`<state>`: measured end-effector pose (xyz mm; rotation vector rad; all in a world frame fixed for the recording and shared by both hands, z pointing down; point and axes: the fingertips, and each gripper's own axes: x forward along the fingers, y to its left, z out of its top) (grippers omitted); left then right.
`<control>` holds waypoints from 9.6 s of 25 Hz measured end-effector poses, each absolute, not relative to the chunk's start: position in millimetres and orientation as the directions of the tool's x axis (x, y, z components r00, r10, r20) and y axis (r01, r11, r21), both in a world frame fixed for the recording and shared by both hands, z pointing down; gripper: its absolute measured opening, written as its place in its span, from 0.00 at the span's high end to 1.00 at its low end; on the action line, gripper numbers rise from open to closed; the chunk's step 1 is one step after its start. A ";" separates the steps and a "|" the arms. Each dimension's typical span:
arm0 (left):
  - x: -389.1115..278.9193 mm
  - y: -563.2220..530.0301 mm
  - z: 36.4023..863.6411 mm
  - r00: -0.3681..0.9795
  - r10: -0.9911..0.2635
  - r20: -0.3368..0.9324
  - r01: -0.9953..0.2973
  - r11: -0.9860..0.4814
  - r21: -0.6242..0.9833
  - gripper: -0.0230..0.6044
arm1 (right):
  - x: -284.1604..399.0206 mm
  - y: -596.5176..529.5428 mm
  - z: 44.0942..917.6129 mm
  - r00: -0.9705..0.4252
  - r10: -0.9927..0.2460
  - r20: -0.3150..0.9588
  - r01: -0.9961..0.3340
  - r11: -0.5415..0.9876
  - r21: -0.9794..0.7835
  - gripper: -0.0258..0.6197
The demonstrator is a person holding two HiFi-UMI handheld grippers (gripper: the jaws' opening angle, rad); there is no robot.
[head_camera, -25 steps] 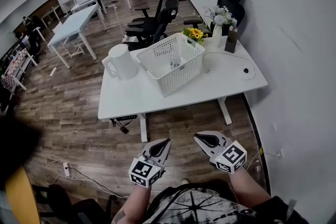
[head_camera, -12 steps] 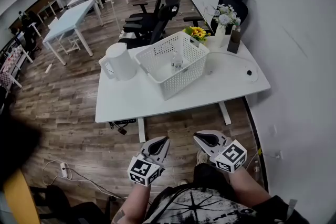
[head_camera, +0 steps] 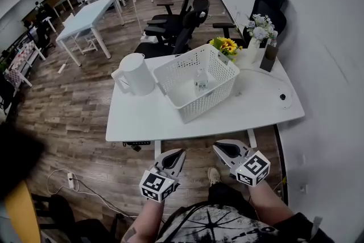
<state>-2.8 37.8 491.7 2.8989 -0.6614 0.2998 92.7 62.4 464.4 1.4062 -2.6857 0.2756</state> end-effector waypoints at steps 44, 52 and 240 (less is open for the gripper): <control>14.9 -147.5 460.8 0.752 -0.624 0.211 -0.646 -0.762 0.047 0.95 | 188.5 -196.8 396.4 -0.644 -0.716 0.268 -0.712 0.690 0.132 0.92; 6.3 -160.0 471.8 0.759 -0.612 0.223 -0.640 -0.764 0.079 0.95 | 190.0 -241.2 440.4 -0.569 -0.634 0.523 -0.644 0.740 0.196 0.73; -268.4 -142.9 503.0 0.569 -0.790 0.228 -0.821 -0.560 0.108 0.95 | -178.6 -236.1 458.9 -0.842 -0.507 0.182 -0.512 0.859 0.023 0.66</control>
